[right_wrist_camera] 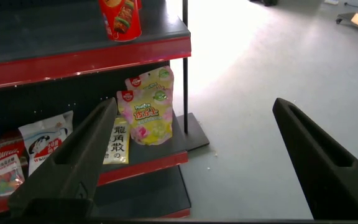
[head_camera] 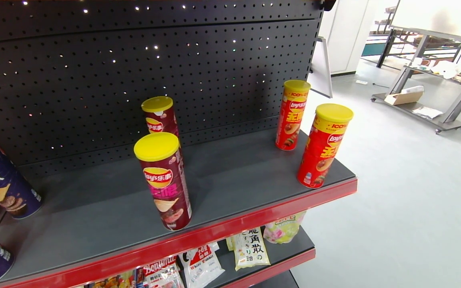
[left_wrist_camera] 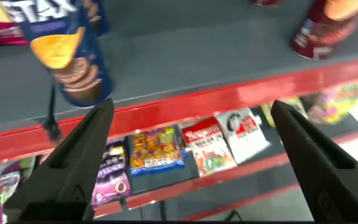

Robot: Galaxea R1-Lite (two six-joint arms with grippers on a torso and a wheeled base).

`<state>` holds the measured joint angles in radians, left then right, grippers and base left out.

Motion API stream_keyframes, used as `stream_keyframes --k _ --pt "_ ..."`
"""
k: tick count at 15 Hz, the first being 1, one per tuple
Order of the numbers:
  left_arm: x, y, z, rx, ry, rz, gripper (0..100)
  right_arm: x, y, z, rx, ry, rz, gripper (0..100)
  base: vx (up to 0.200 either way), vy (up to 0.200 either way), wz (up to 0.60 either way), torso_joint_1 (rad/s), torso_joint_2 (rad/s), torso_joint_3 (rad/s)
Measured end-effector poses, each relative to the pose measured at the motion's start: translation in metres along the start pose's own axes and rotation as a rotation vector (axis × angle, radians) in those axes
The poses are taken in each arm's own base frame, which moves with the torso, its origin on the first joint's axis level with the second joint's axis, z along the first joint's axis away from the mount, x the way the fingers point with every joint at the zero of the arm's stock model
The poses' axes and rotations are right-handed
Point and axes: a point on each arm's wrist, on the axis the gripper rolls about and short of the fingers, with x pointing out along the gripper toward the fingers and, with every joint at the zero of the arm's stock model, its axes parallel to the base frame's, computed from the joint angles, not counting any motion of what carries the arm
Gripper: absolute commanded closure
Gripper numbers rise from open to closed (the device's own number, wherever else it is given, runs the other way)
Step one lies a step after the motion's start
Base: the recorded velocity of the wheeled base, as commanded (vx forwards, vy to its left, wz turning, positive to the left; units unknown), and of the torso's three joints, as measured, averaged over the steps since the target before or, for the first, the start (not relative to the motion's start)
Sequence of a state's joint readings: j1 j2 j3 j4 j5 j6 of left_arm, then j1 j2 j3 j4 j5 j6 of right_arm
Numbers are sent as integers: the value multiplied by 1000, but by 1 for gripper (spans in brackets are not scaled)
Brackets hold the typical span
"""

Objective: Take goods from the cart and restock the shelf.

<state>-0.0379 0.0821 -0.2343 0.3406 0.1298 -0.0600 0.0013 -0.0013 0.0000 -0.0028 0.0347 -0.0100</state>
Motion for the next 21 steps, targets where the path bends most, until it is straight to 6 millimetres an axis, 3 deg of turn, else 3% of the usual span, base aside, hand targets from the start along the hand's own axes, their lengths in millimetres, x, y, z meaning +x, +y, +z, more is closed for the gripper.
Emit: stream_keyframes --k 5,10,17,21 --pt "12 -1 -10 -46 -63 136 0 0 0 0 0 0 0 0 0 0 0 0 0 0" --pt "14 -5 -19 16 -151 -103 0 0 0 0 0 0 0 0 0 0 0 0 0 0" --pt "15 -5 -17 4 -257 -116 0 0 0 0 0 0 0 0 0 0 0 0 0 0" --pt "19 -5 -28 36 -185 -123 0 0 0 0 0 0 0 0 0 0 0 0 0 0"
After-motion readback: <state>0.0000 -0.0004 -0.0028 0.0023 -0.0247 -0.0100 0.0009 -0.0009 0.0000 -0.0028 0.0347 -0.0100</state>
